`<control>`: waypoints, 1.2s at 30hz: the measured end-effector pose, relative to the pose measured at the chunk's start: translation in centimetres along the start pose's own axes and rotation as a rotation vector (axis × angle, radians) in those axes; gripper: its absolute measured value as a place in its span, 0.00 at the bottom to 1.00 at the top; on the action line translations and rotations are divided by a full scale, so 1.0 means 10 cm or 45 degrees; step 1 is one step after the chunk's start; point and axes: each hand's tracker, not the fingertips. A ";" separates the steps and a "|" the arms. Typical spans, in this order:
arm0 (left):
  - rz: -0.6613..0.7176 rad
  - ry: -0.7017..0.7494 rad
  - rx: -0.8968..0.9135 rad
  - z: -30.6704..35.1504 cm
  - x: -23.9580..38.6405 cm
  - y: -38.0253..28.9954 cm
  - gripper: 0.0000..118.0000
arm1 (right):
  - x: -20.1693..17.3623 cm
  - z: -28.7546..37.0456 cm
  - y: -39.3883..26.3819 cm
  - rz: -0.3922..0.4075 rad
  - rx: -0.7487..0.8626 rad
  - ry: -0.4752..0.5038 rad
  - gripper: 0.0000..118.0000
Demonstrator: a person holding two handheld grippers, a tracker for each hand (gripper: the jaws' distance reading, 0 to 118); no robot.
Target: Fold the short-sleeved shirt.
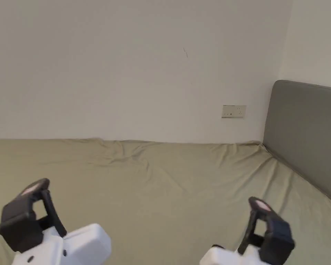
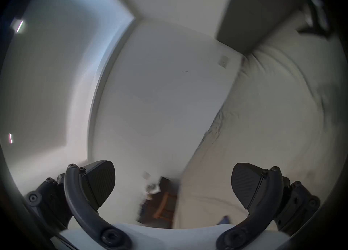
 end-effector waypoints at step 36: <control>1.579 -0.229 -0.016 -0.04 -0.70 -0.43 1.00 | 0.72 0.12 -0.52 -1.497 0.091 0.059 1.00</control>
